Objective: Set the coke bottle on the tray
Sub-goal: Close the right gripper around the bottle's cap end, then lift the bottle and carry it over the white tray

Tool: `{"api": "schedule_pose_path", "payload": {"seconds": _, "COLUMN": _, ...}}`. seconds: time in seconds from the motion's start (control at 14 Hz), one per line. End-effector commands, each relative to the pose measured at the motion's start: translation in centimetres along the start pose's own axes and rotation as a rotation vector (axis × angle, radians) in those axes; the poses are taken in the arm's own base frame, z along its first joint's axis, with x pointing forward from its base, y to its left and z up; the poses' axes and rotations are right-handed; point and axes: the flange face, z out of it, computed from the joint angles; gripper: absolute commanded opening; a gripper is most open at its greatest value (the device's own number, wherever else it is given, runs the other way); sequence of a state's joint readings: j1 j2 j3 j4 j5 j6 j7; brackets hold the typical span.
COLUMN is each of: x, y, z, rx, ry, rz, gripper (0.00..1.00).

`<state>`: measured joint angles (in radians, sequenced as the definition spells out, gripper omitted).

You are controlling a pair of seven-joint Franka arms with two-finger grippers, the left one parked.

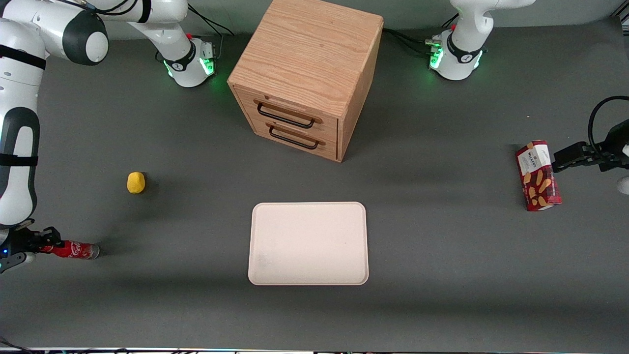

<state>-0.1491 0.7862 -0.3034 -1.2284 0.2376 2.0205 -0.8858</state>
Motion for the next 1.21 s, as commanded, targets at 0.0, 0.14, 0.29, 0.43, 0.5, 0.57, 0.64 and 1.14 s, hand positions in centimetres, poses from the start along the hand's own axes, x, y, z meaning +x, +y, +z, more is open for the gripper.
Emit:
{"api": "schedule_pose_path", "payload": {"seconds": 0.0, "x": 1.1, "y": -1.4, "z": -3.7, "rx": -0.006, "ry": 0.044, "rz": -0.026, "gripper": 0.0}}
{"api": "schedule_pose_path", "payload": {"seconds": 0.14, "x": 1.7, "y": -2.8, "z": -5.4, "rx": 0.015, "ry": 0.032, "rz": -0.033, "gripper": 0.0}}
{"api": "schedule_pose_path", "payload": {"seconds": 0.29, "x": 2.0, "y": -4.1, "z": -8.5, "rx": 0.006, "ry": 0.012, "rz": -0.02, "gripper": 0.0}}
{"api": "schedule_pose_path", "payload": {"seconds": 0.43, "x": 2.7, "y": -6.1, "z": -12.2, "rx": -0.008, "ry": -0.023, "rz": 0.001, "gripper": 0.0}}
{"api": "schedule_pose_path", "payload": {"seconds": 0.5, "x": 3.1, "y": -7.2, "z": -13.5, "rx": 0.003, "ry": -0.05, "rz": 0.022, "gripper": 0.0}}
{"api": "schedule_pose_path", "payload": {"seconds": 0.57, "x": 3.2, "y": -8.0, "z": -14.7, "rx": 0.02, "ry": -0.072, "rz": 0.053, "gripper": 0.0}}
{"api": "schedule_pose_path", "payload": {"seconds": 0.64, "x": 4.0, "y": -9.4, "z": -15.9, "rx": 0.033, "ry": -0.091, "rz": 0.062, "gripper": 0.0}}
{"api": "schedule_pose_path", "payload": {"seconds": 1.14, "x": 8.5, "y": -20.8, "z": -23.5, "rx": 0.013, "ry": -0.148, "rz": 0.103, "gripper": 0.0}}
